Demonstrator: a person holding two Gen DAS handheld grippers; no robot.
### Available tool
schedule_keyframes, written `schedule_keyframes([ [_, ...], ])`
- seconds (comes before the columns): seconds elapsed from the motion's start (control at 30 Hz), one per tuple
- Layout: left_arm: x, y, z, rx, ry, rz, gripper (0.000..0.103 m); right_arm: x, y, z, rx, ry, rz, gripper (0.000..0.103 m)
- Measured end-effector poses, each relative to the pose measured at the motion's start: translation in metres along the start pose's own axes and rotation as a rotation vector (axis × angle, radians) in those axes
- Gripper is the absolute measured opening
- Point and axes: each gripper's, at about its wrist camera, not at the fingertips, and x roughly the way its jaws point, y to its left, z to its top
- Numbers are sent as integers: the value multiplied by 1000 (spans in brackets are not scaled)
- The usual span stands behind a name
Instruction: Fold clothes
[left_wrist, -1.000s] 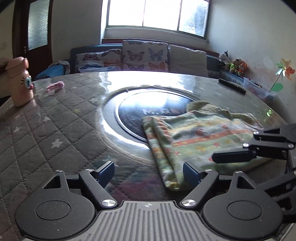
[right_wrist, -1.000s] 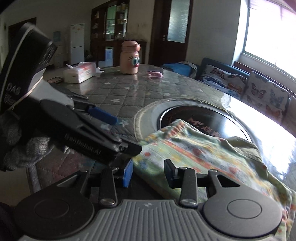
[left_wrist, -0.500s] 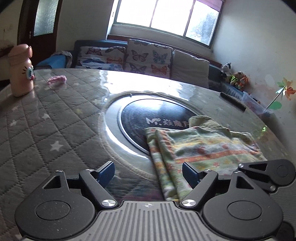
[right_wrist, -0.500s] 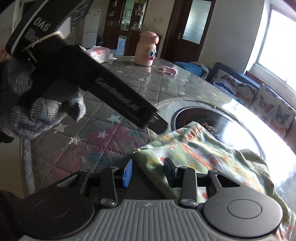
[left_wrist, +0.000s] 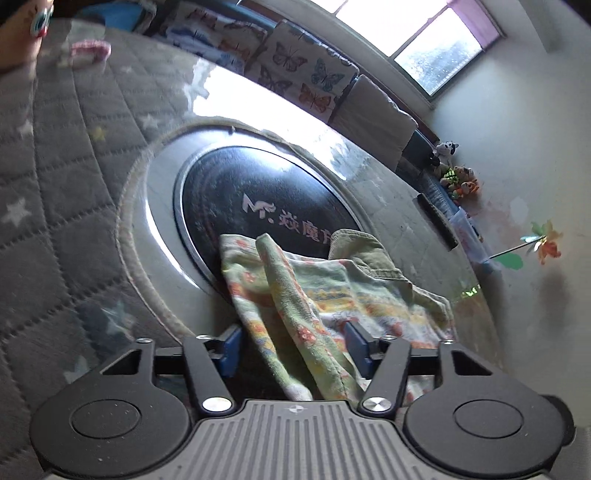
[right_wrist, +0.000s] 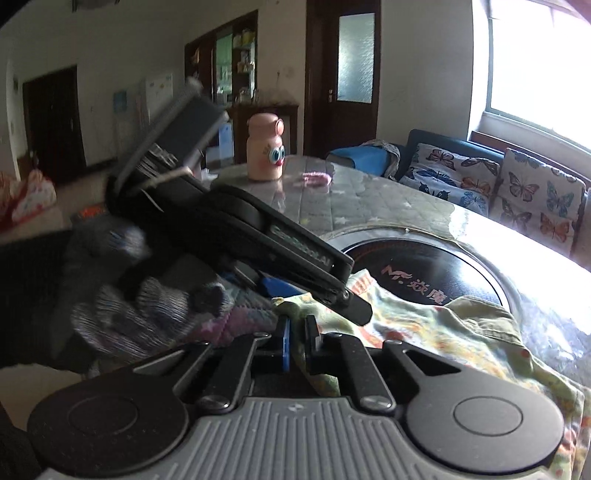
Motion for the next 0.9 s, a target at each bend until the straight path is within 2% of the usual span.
schedule_keyframes([
  [0.07, 4, 0, -1, -28, 12, -15, 45, -6, -1, -3, 9, -11, 4, 6],
  [0.13, 5, 0, -2, -41, 13, -24, 27, -9, -1, -6, 9, -7, 15, 6],
  [0.17, 5, 0, -3, -43, 12, -19, 26, -9, -1, -7, 8, -4, 19, 6],
  [0.23, 5, 0, -3, -42, 10, -12, 16, -9, -3, -10, 4, 4, 27, 6],
  [0.3, 5, 0, -2, -37, 5, -4, 13, -13, -6, -13, 15, 0, 35, 8],
  [0.43, 6, 0, -2, -21, -1, 9, 12, -25, -18, -16, 53, -12, 4, 9],
  [0.7, 8, -1, -4, -6, -6, 26, 12, -38, -81, -46, 188, 40, -250, 9],
  [0.9, 9, -4, -5, 18, -10, 44, 12, -42, -136, -68, 333, 63, -398, 11],
])
